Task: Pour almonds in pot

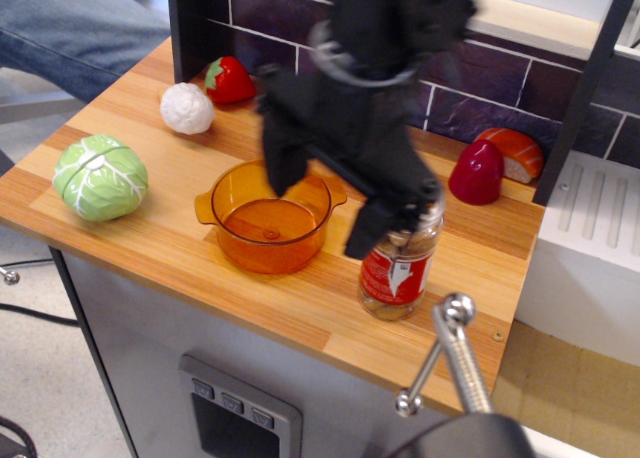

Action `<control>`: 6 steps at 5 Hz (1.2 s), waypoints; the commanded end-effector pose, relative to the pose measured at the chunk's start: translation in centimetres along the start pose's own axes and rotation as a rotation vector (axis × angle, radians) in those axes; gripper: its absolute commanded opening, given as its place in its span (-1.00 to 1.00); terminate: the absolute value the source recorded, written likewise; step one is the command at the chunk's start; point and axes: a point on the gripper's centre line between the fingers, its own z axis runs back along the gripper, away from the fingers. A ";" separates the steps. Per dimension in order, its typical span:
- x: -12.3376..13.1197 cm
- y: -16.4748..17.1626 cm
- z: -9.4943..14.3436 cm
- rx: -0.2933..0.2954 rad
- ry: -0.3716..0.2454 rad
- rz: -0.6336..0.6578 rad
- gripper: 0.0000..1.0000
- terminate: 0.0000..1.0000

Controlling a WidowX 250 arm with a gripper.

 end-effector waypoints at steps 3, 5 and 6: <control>6.9 -3.3 0.5 0.082 0.357 -0.815 1.00 -1.00; 7.1 -5.0 -3.3 0.048 0.544 -0.859 1.00 -1.00; 6.9 -5.2 -5.0 0.070 0.604 -0.838 1.00 -1.00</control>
